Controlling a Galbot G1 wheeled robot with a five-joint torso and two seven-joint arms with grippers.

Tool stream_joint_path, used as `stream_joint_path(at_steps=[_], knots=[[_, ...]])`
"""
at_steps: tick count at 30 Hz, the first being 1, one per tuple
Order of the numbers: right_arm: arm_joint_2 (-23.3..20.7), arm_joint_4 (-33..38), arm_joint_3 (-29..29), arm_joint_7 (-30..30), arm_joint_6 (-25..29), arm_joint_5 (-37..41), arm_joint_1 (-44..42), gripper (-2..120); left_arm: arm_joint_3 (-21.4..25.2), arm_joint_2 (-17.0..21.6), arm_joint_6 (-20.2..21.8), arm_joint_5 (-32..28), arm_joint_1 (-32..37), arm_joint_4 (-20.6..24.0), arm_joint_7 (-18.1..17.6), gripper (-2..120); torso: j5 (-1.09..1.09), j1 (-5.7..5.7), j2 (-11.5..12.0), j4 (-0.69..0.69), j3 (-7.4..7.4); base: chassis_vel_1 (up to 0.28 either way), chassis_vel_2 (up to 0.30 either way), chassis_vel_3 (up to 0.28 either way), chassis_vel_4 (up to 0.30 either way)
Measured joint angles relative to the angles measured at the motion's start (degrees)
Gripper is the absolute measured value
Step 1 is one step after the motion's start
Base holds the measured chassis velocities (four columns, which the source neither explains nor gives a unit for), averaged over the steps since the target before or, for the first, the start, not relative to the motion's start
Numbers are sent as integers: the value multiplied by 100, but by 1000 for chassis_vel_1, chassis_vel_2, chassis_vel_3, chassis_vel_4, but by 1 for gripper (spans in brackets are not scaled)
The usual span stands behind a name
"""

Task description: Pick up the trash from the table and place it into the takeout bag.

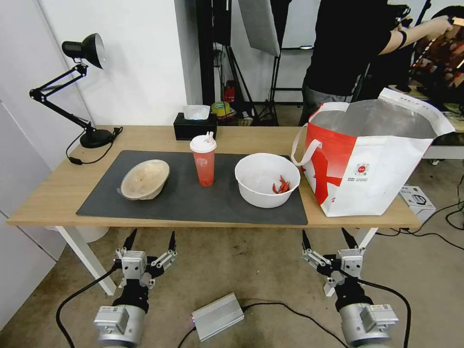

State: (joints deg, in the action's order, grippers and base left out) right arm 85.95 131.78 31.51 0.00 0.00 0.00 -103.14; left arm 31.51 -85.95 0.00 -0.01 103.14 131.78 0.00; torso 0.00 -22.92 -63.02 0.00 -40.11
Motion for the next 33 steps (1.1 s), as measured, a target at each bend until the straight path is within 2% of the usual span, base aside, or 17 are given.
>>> stream_joint_path(at_steps=[15, 19, 21, 22, 25, 26, 28, 33], knots=[[0, 0, 0, 0, 0, 0, 0, 100, 0, 0, 1, -1, 0, 0, 0, 100, 0, 0, 0, 0, 0, 0, 0, 0, 0], [-26, 5, 3, 4, -75, 19, 17, 100, 13, -33, 216, -106, -25, 64, -92, 100, 0, 0, 0, 0, 0, 0, 0, 0, 0], [-111, 66, 35, 45, -328, 104, 95, 100, 45, -102, 603, -299, -81, 196, -275, 100, 0, 0, 0, 0, 0, 0, 0, 0, 0], [-111, 66, 35, 45, -328, 104, 95, 100, 45, -102, 603, -299, -81, 196, -275, 100, 0, 0, 0, 0, 0, 0, 0, 0, 0], [-329, 238, 120, 159, -1000, 336, 297, 100, 107, -241, 1382, -673, -191, 459, -631, 100, 1, 0, 0, 0, 0, 0, 0, 0, 0], [-329, 238, 120, 159, -1000, 336, 297, 100, 107, -241, 1382, -673, -191, 459, -631, 100, 1, 0, 0, 0, 0, 0, 0, 0, 0], [-457, 334, 168, 228, -1398, 470, 411, 100, 130, -256, 1522, -695, -172, 550, -644, 100, 2, 0, 0, 0, 0, 0, 0, 0, 0], [-693, 518, 257, 355, -2128, 718, 628, 100, 131, -264, 1542, -689, -151, 568, -644, 100, 0, 0, 0, 0, 0, 0, 0, 0, 0]])
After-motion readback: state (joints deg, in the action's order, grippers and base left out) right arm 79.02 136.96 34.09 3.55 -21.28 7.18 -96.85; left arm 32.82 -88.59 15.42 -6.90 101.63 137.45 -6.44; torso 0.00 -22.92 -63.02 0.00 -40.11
